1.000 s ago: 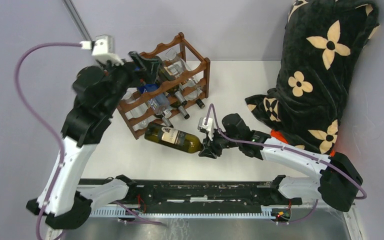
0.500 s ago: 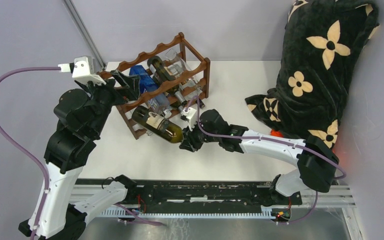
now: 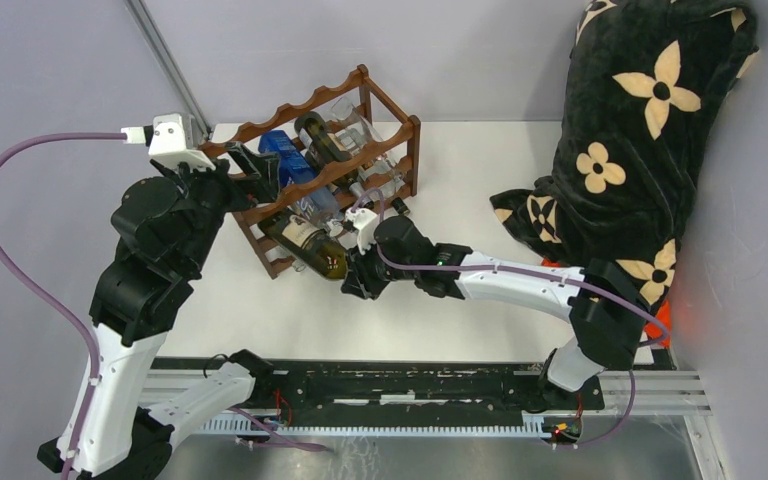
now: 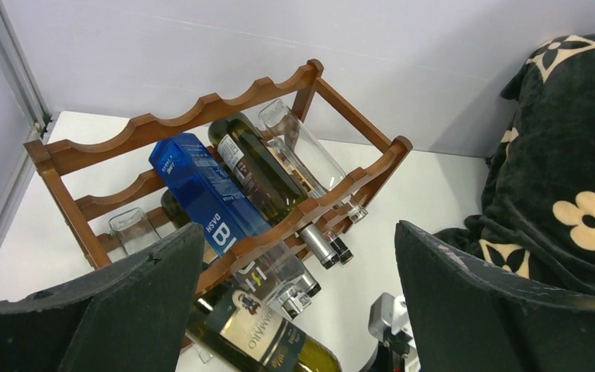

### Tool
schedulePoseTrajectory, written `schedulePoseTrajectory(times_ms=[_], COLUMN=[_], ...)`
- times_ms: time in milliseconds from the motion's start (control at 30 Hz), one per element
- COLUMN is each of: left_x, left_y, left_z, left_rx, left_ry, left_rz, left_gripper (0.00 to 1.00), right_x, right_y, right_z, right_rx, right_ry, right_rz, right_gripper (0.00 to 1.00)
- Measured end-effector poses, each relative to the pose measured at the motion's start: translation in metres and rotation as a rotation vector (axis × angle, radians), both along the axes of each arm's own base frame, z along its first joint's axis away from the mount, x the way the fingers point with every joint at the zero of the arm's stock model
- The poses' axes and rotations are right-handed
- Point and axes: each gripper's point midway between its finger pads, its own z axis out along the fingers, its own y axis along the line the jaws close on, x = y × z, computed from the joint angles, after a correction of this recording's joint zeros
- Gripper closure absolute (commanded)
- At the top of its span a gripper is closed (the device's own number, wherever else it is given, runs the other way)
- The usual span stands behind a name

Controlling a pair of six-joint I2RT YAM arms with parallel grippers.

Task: Put the wine bottle on the wine rack
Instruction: Place the wine bottle in the wine rack.

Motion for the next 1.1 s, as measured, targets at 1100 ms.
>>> schedulePoseTrajectory(times_ms=[1100], left_x=[0.0], left_y=[0.006], left_z=[-0.012], left_rx=[0.022], left_ry=[0.037], left_rz=[0.031], left_gripper=[0.03], right_x=[0.044], right_y=[0.083], right_z=[0.018], right_rx=[0.062], right_ry=[0.071], right_rz=[-0.257], right_gripper=[0.99])
